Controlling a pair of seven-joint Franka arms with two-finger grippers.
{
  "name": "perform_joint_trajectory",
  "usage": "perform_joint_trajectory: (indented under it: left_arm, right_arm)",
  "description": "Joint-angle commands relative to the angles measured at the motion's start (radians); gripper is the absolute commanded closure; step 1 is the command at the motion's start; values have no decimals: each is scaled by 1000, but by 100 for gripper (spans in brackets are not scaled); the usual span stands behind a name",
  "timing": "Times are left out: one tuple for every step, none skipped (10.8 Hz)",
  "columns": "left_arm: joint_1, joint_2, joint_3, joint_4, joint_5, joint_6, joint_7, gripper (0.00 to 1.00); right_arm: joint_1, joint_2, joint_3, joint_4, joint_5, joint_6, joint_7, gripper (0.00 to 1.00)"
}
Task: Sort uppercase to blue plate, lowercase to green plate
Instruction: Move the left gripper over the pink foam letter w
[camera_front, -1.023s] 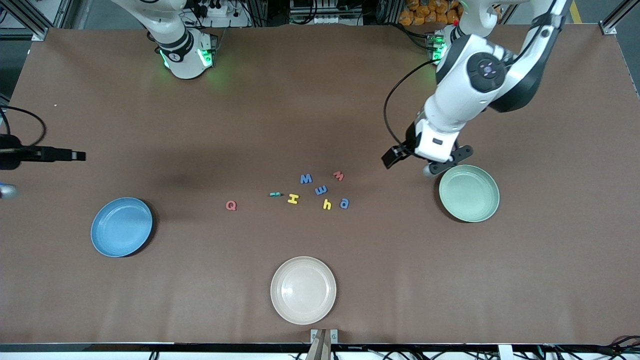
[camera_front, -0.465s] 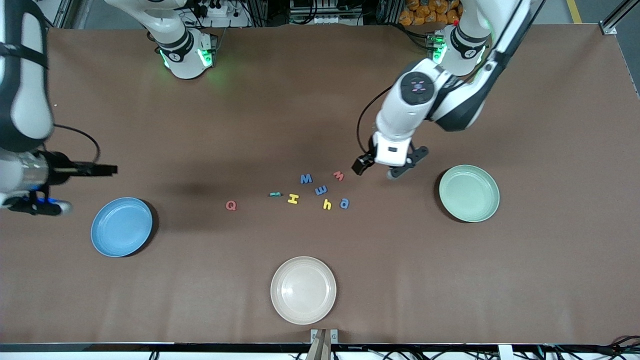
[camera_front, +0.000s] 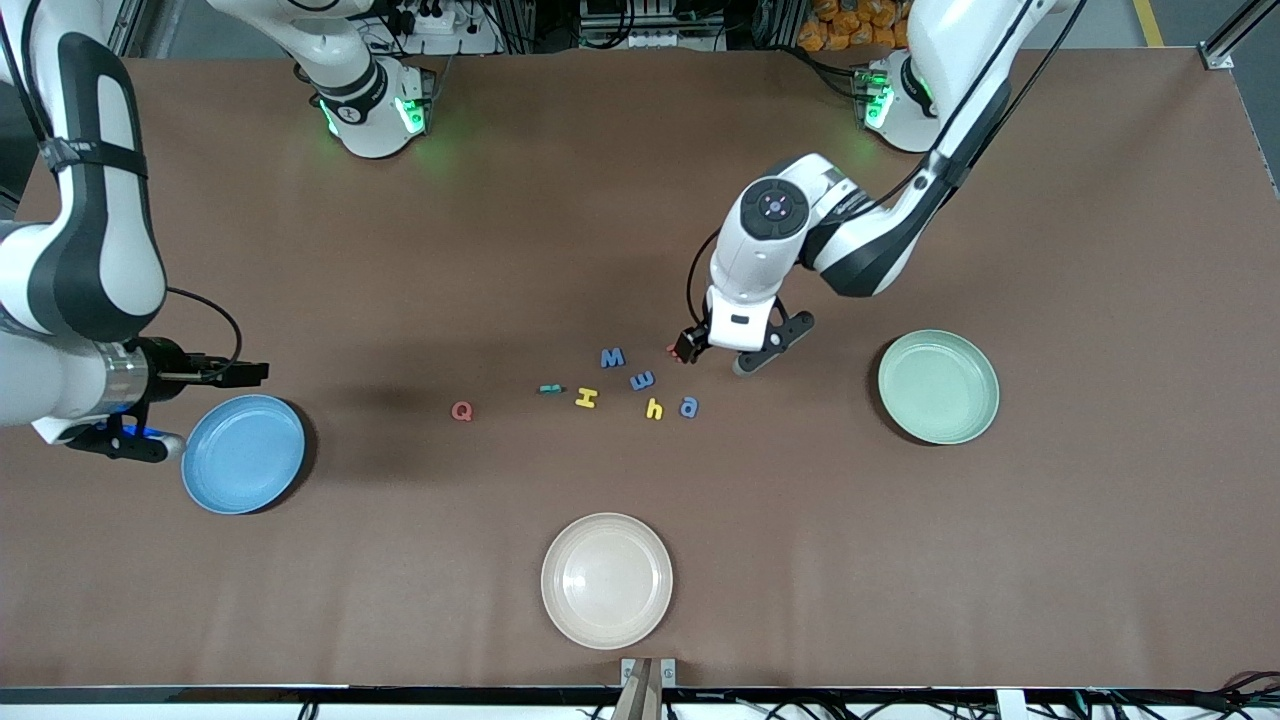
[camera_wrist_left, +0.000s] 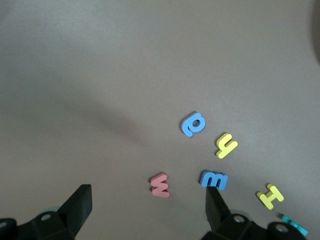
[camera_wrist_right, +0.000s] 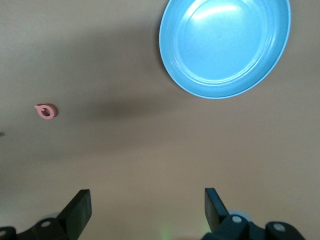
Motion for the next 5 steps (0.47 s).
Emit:
perform_joint_trajectory:
  left_arm:
    - [-35,84,4,85,49,11,-75,0]
    - [-36,98,6,95,52,12,-87,0]
    - [-36,107,4,99,52,12,-107,0]
    - [-36,119,6,99,52,12,-131,0]
    - [-36,130,6,100,52,20,-156,0]
  right_arm:
    - [3,39,2,18,-4,6,18,0]
    - [3,39,1,18,-4,6,16,0]
    - [2,40,2,18,-4,6,16,0]
    - [2,43,1,18,-4,6,18,0]
    - [0,45,1,18,-4,6,16,0]
